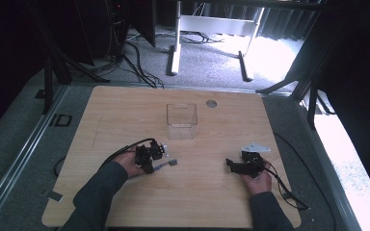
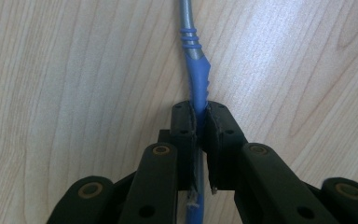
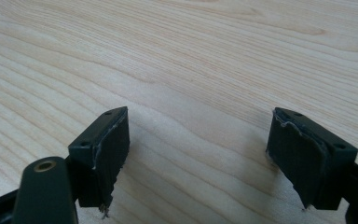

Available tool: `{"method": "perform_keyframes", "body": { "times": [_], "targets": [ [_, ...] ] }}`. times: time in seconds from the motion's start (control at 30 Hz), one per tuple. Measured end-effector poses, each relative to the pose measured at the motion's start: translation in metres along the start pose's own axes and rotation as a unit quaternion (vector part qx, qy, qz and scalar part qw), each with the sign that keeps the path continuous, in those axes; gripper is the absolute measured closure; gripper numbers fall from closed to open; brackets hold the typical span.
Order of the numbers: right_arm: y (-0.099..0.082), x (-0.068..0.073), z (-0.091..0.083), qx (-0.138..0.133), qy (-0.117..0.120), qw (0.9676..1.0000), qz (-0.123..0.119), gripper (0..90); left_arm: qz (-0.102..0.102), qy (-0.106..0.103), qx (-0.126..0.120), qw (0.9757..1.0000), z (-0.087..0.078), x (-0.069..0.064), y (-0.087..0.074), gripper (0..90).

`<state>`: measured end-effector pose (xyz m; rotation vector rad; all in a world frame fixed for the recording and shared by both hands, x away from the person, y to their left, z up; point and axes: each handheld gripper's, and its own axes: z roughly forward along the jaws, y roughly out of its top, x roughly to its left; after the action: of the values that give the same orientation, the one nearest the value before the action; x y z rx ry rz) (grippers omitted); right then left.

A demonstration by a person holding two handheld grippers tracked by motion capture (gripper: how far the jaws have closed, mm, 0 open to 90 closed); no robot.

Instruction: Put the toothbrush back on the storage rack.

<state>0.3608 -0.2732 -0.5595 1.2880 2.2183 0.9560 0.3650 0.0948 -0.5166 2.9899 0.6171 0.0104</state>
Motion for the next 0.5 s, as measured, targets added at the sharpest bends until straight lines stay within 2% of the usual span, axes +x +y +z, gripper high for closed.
{"method": "perform_keyframes", "body": {
  "times": [0.17,0.37,0.5],
  "targets": [
    [0.0,0.0,0.0,0.0,0.0,1.0,0.0,20.7,-0.002,-0.002,0.0,1.0,-0.0001,0.0001,0.0,83.3],
    [0.0001,0.0,0.0001,0.0,0.0,1.0,0.0,20.7,-0.023,0.002,-0.003,0.9997,-0.0029,0.0046,-0.0008,83.5],
    [0.0001,0.0,0.0001,0.0,0.0,1.0,0.0,20.7,-0.038,0.004,-0.02,0.9991,-0.0064,0.0069,-0.003,83.5]
  ]
}}
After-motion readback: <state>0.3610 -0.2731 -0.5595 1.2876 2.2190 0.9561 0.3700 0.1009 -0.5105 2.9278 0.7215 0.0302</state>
